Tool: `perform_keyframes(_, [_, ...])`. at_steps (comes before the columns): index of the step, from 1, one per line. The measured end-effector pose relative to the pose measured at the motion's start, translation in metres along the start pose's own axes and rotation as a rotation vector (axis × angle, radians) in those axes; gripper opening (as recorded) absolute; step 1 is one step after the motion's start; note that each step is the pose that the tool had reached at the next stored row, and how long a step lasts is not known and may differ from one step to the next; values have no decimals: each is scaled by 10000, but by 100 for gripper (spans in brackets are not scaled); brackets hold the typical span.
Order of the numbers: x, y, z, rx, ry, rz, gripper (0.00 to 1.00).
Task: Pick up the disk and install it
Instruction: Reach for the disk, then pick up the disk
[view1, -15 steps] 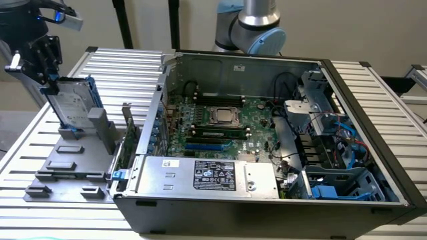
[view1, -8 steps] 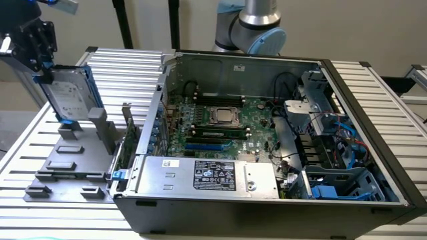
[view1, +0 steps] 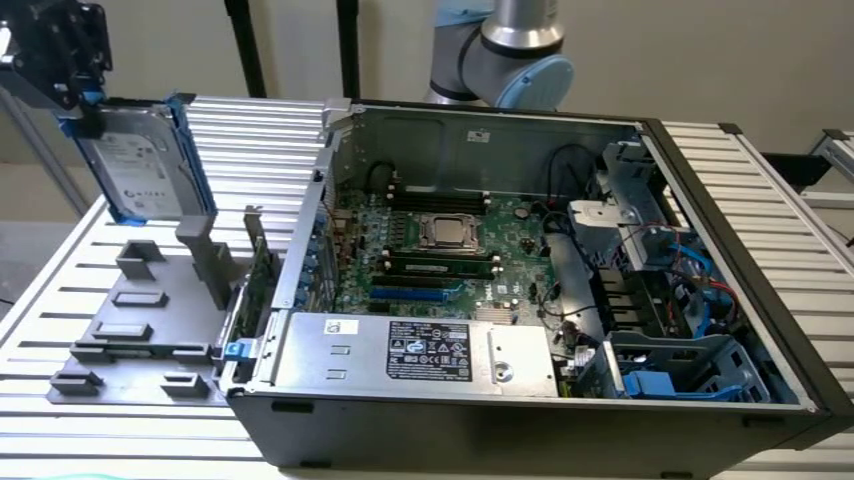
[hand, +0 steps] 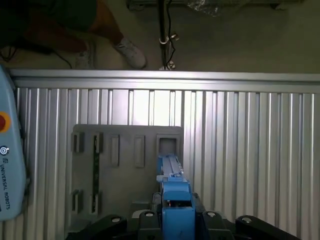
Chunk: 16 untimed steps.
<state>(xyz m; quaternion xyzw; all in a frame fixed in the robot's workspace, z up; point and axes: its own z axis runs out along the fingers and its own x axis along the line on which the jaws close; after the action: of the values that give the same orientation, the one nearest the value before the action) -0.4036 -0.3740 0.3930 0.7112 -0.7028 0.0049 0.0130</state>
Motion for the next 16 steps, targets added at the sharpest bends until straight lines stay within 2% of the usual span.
perform_keyframes(6, [10, -188, -272, -6, 0, -2, 33])
perform_keyframes(16, [61, -637, -733, -61, -16, -4, 33])
